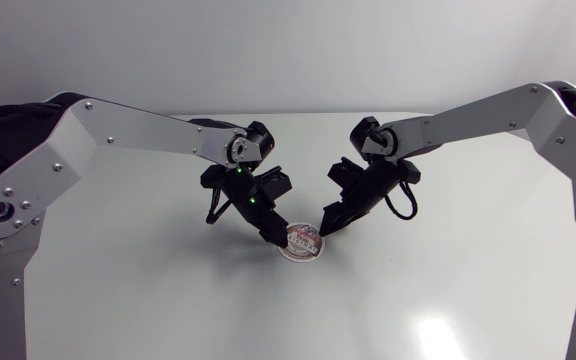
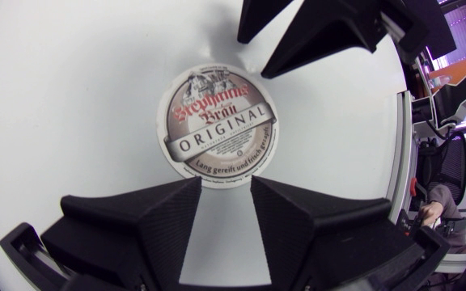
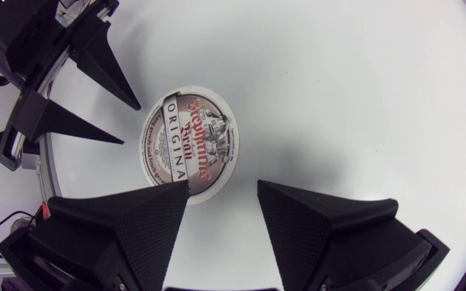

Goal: Turn the coaster over.

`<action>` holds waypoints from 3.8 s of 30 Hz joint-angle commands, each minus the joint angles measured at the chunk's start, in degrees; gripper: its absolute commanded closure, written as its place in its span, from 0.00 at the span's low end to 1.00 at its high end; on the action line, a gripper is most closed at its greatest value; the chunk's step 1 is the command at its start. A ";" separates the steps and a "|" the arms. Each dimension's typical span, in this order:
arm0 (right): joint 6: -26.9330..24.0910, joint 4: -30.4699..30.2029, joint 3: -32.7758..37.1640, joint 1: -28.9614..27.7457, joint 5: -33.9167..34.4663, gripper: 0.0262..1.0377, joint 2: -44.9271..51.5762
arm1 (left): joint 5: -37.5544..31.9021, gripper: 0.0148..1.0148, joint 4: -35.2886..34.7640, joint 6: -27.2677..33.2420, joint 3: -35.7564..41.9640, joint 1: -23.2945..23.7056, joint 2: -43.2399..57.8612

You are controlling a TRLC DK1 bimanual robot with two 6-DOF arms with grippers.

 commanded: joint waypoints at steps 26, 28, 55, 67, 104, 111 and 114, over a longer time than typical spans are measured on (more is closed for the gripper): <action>2.64 -1.08 -6.01 -0.40 -7.13 0.36 1.09 | -1.99 0.77 -2.29 1.86 0.04 -2.03 7.74; 3.52 -0.91 -6.27 -0.58 -7.30 0.36 1.35 | -1.91 0.77 -2.12 1.86 0.04 -2.21 7.65; 8.26 -8.20 3.74 -1.46 -13.98 0.36 12.51 | -0.94 0.78 -0.01 1.86 -1.54 -2.74 6.86; 5.98 -10.92 2.60 0.39 -16.35 0.78 10.32 | -0.94 0.77 0.17 1.60 -2.07 -3.00 6.60; -13.27 30.21 -23.41 25.00 42.88 0.98 -20.01 | -0.85 0.04 1.31 -3.68 -11.29 8.69 -15.55; -30.67 55.78 -35.37 30.53 57.03 0.98 -19.83 | -1.47 0.04 1.40 -3.59 -13.14 9.74 -17.66; -33.04 58.16 -37.56 31.15 58.35 0.98 -18.07 | -1.55 0.04 1.40 -3.32 -13.84 9.83 -18.19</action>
